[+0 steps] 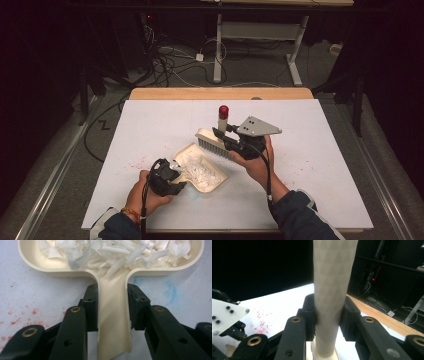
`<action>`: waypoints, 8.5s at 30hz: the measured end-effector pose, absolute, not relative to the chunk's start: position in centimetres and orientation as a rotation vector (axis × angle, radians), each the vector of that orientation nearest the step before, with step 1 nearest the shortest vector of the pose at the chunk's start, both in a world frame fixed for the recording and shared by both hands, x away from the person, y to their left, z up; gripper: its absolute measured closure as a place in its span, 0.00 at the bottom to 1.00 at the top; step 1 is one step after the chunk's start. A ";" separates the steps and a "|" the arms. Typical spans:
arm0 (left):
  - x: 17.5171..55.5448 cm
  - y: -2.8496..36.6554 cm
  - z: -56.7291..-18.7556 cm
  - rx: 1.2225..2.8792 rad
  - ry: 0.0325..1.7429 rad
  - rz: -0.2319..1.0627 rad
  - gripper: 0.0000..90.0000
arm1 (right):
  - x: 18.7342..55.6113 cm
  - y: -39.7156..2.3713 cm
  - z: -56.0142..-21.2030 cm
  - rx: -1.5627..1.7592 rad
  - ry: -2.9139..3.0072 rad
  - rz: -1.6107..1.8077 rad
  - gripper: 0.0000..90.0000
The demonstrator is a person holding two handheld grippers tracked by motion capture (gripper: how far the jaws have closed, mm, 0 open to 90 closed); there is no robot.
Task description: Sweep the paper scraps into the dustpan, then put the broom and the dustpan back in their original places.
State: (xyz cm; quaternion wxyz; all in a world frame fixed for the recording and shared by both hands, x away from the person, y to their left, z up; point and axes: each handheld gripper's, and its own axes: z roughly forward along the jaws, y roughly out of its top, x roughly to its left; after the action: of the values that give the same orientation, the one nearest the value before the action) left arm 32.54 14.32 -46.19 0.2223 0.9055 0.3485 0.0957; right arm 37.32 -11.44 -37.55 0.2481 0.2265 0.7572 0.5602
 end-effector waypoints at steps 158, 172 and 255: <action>28.9 19.5 -46.8 2.031 0.912 0.556 0.23 | 43.4 -28.2 -40.6 1.160 1.988 1.111 0.57; 28.3 18.9 -47.2 2.071 0.859 0.621 0.22 | 40.4 -26.9 -39.6 1.041 1.913 1.199 0.39; 27.8 17.5 -47.5 2.146 0.792 0.691 0.21 | 26.7 -31.7 -43.9 0.829 1.938 1.060 0.27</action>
State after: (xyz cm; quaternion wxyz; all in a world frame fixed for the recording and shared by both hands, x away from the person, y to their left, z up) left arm 27.82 17.48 -47.48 0.3670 0.8354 0.3082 0.2691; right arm 26.73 -31.66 -43.94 0.3814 0.3248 0.7593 0.4154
